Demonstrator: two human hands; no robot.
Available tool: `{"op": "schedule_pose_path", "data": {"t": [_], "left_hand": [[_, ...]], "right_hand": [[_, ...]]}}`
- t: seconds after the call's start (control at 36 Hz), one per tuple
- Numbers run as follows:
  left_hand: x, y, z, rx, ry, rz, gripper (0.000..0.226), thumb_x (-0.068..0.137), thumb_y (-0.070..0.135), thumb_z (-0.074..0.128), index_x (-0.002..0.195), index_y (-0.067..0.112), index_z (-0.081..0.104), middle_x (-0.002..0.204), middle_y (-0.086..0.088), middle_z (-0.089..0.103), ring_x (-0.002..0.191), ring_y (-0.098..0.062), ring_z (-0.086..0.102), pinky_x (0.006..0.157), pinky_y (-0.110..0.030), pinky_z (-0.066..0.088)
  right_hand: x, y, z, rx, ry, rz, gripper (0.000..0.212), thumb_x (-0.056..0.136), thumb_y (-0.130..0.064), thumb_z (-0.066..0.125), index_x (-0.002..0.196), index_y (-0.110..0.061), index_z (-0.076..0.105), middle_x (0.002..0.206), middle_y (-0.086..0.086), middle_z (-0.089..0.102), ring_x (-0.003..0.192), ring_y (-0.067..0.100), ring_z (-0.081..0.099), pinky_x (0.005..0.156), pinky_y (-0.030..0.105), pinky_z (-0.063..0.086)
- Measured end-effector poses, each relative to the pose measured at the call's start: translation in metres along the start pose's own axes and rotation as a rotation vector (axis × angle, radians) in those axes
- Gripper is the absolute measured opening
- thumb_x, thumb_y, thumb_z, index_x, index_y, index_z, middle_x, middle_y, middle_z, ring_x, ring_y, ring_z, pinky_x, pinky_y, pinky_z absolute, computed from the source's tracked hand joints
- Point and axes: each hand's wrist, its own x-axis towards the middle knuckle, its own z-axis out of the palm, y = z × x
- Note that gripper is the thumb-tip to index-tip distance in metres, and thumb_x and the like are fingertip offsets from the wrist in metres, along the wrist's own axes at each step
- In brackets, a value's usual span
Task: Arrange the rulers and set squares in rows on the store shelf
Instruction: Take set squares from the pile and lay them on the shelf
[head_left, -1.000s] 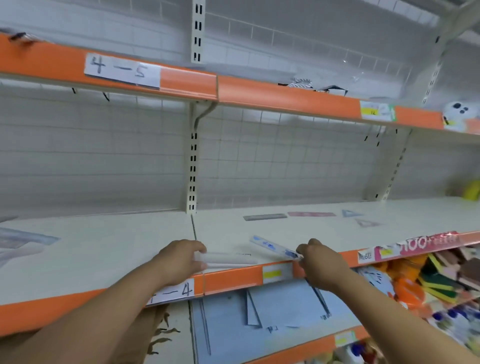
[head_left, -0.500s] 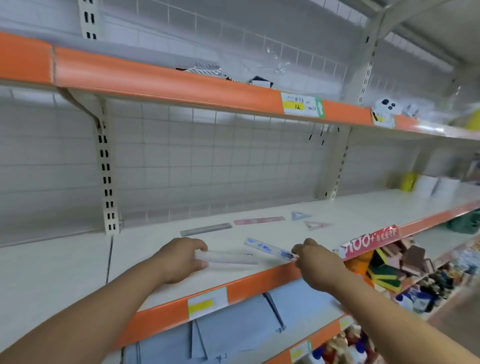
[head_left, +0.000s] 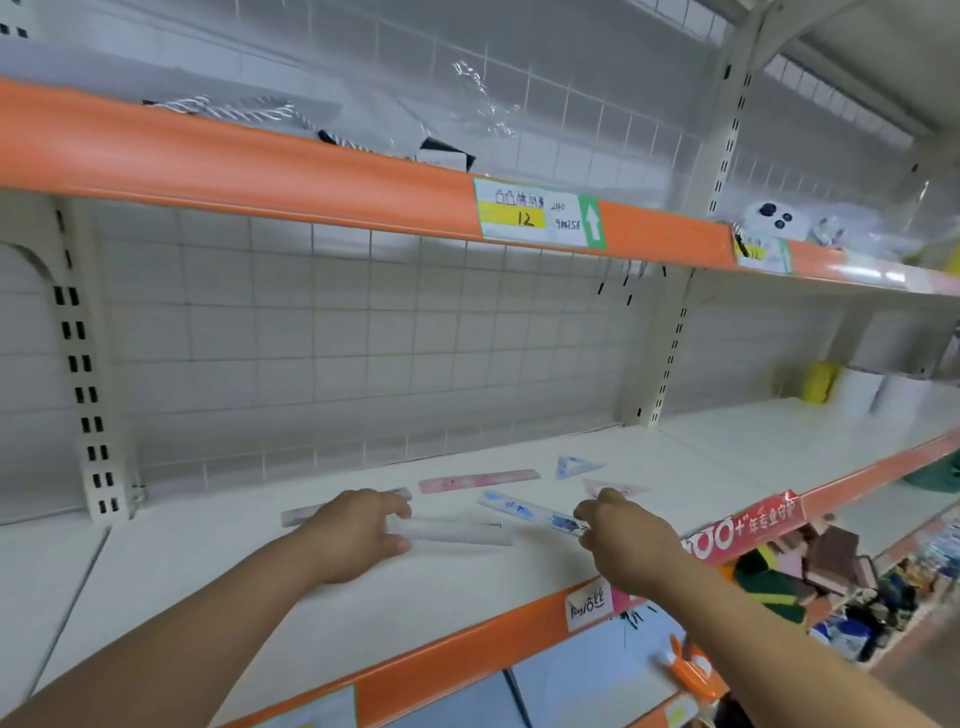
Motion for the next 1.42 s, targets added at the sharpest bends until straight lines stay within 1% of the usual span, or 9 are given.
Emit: {"op": "schedule_pose_path", "data": {"t": [0.28, 0.39, 0.53, 0.67, 0.81, 0.94, 1.11, 1.25, 1.42], "left_hand": [[0.027, 0.031, 0.025, -0.022, 0.022, -0.106, 0.037, 0.091, 0.038, 0.059, 0.127, 0.029, 0.055, 0.092, 0.010, 0.048, 0.087, -0.010, 0.050, 0.074, -0.020, 0.037], [0.036, 0.051, 0.040, -0.050, 0.035, -0.202, 0.037, 0.091, 0.039, 0.059, 0.127, 0.030, 0.054, 0.096, 0.008, 0.051, 0.087, -0.010, 0.053, 0.074, -0.021, 0.040], [0.044, 0.085, 0.058, -0.001, 0.073, -0.260, 0.030, 0.090, 0.038, 0.061, 0.119, 0.027, 0.058, 0.092, 0.011, 0.053, 0.084, -0.010, 0.050, 0.074, -0.021, 0.037], [0.048, 0.121, 0.072, 0.016, 0.120, -0.347, 0.034, 0.090, 0.036, 0.062, 0.122, 0.025, 0.058, 0.096, 0.009, 0.054, 0.089, -0.010, 0.050, 0.084, -0.021, 0.040], [0.049, 0.148, 0.086, 0.053, 0.131, -0.413, 0.038, 0.088, 0.042, 0.063, 0.124, 0.029, 0.058, 0.118, 0.008, 0.062, 0.096, -0.009, 0.051, 0.084, -0.018, 0.037], [0.051, 0.166, 0.092, 0.104, 0.128, -0.453, 0.036, 0.088, 0.042, 0.063, 0.121, 0.028, 0.061, 0.112, 0.008, 0.066, 0.104, -0.010, 0.057, 0.086, -0.018, 0.039], [0.054, 0.170, 0.090, 0.109, 0.075, -0.478, 0.042, 0.088, 0.041, 0.063, 0.129, 0.032, 0.057, 0.130, 0.012, 0.059, 0.120, -0.008, 0.052, 0.099, -0.019, 0.037], [0.059, 0.168, 0.091, 0.100, 0.015, -0.458, 0.041, 0.089, 0.039, 0.063, 0.129, 0.031, 0.058, 0.131, 0.013, 0.058, 0.119, -0.007, 0.052, 0.096, -0.016, 0.036], [0.060, 0.163, 0.096, 0.126, -0.015, -0.468, 0.048, 0.089, 0.039, 0.062, 0.135, 0.028, 0.053, 0.138, 0.006, 0.051, 0.127, -0.011, 0.046, 0.103, -0.017, 0.030]], "right_hand": [[0.050, 0.050, 0.018, 0.027, -0.022, -0.116, 0.029, 0.099, -0.023, 0.041, 0.126, -0.018, 0.051, 0.122, 0.006, 0.047, 0.105, 0.024, 0.056, 0.079, 0.033, 0.045], [0.074, 0.079, 0.024, 0.017, -0.034, -0.196, 0.029, 0.099, -0.023, 0.040, 0.126, -0.017, 0.051, 0.124, 0.007, 0.046, 0.105, 0.026, 0.056, 0.076, 0.032, 0.043], [0.097, 0.116, 0.024, 0.015, -0.064, -0.299, 0.033, 0.095, -0.011, 0.041, 0.125, -0.019, 0.051, 0.122, 0.005, 0.045, 0.102, 0.024, 0.055, 0.069, 0.029, 0.037], [0.113, 0.152, 0.025, 0.008, -0.082, -0.396, 0.034, 0.093, -0.008, 0.041, 0.124, -0.019, 0.053, 0.100, 0.000, 0.034, 0.084, 0.021, 0.048, 0.068, 0.029, 0.038], [0.122, 0.184, 0.030, -0.020, -0.112, -0.472, 0.034, 0.094, -0.010, 0.041, 0.126, -0.018, 0.052, 0.099, 0.000, 0.034, 0.083, 0.020, 0.047, 0.068, 0.029, 0.038], [0.129, 0.210, 0.036, -0.023, -0.174, -0.530, 0.037, 0.094, -0.011, 0.042, 0.129, -0.021, 0.051, 0.112, 0.003, 0.044, 0.093, 0.022, 0.053, 0.071, 0.030, 0.040], [0.139, 0.233, 0.045, -0.003, -0.261, -0.605, 0.033, 0.095, -0.018, 0.047, 0.126, -0.028, 0.054, 0.102, -0.005, 0.041, 0.093, 0.017, 0.052, 0.080, 0.030, 0.044], [0.143, 0.238, 0.048, 0.034, -0.292, -0.617, 0.034, 0.096, -0.023, 0.049, 0.128, -0.030, 0.055, 0.107, -0.007, 0.044, 0.103, 0.016, 0.052, 0.087, 0.027, 0.043], [0.147, 0.238, 0.053, 0.063, -0.267, -0.619, 0.034, 0.096, -0.026, 0.050, 0.129, -0.031, 0.056, 0.108, -0.006, 0.044, 0.102, 0.016, 0.052, 0.082, 0.023, 0.042]]}}
